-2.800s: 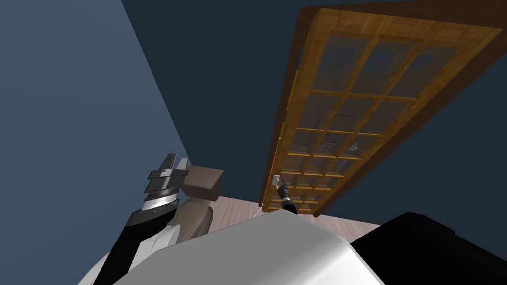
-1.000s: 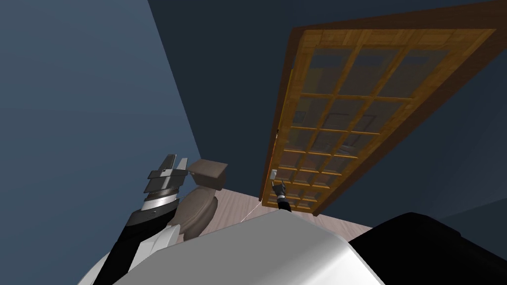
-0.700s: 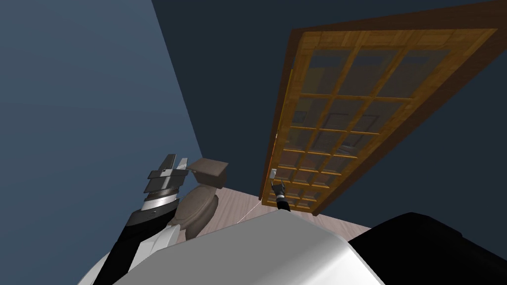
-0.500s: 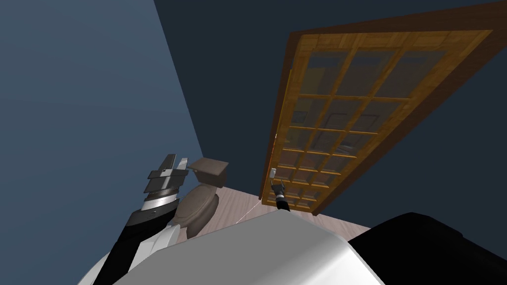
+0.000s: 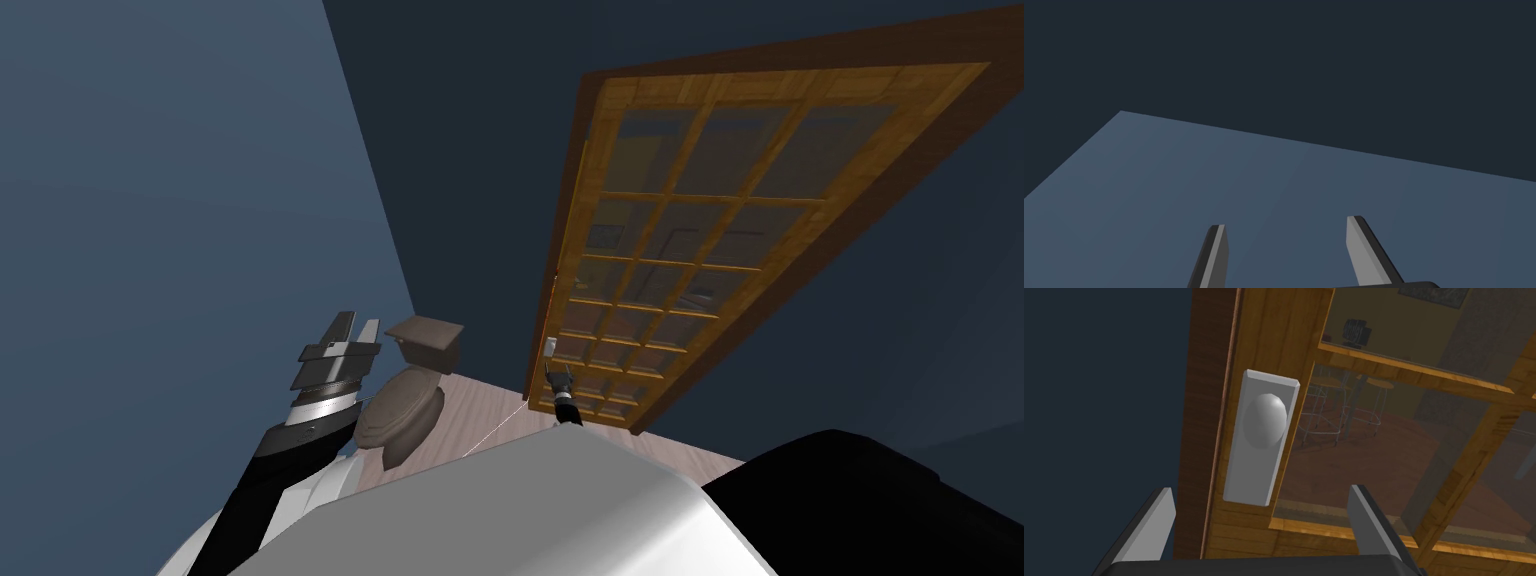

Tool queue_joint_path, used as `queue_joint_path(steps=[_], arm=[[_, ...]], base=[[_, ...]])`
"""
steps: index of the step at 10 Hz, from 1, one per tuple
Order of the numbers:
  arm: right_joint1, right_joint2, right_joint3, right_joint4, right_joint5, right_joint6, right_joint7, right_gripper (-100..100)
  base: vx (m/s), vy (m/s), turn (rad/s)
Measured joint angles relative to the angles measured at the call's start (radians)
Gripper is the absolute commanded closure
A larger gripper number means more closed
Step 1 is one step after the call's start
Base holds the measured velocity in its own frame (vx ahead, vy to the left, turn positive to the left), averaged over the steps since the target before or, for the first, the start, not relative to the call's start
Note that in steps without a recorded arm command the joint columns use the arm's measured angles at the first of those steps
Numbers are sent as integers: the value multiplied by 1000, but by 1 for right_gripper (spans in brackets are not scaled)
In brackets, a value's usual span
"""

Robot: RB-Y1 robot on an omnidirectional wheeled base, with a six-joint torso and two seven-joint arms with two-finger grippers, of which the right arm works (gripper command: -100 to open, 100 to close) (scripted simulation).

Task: Pull the door open

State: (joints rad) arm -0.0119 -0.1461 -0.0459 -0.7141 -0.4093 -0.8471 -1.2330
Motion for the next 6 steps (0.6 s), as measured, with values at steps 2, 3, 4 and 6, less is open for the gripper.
queue_joint_path(steps=[2, 3, 4, 6], arm=[[-1, 4, 4, -2, -13, 3, -42, -100], [-1, 8, 7, -8, -23, 6, -68, -100], [-3, 10, 9, -9, -32, 9, -93, -100], [-6, 15, 13, -10, -47, 12, -135, -100]], base=[[-51, -12, 29], [-64, -2, 33], [-52, -5, 27], [-35, -9, 18]])
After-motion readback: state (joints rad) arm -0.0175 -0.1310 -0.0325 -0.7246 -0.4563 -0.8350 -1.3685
